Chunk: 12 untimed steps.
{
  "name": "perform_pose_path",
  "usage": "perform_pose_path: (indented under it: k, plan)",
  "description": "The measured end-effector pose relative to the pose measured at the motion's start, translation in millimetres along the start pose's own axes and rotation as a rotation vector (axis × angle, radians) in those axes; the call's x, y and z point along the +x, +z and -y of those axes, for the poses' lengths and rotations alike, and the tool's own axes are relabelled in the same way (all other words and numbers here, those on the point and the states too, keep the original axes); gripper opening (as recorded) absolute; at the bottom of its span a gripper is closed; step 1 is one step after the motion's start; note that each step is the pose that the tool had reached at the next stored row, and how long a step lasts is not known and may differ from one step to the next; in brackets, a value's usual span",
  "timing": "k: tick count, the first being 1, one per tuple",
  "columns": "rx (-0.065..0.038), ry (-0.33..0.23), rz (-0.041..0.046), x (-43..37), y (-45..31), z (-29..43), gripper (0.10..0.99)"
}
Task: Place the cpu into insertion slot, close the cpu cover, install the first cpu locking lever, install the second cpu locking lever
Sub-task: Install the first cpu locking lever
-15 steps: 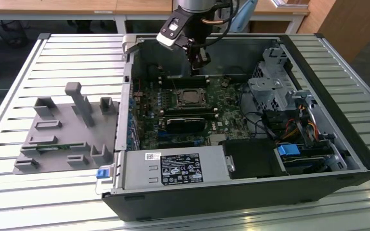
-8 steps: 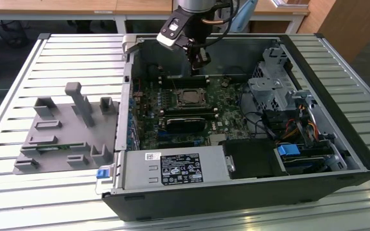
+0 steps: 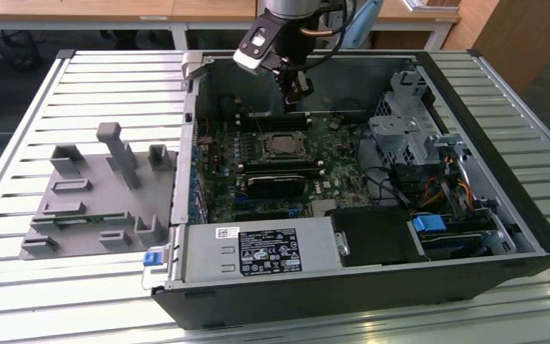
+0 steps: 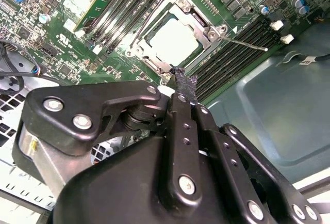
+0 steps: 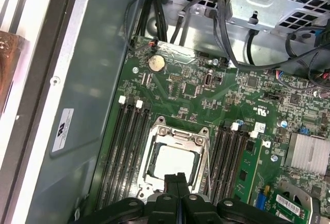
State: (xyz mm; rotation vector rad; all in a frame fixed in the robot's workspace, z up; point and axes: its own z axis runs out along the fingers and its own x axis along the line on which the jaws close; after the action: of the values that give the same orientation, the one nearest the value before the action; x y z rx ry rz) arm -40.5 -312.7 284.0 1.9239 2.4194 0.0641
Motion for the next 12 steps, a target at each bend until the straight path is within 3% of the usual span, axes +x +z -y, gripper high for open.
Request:
perform_pose_path:
  k: [12]
  plan:
    - [0.000, -0.026, 0.0008, 0.0, 0.0, 0.0, 0.106]
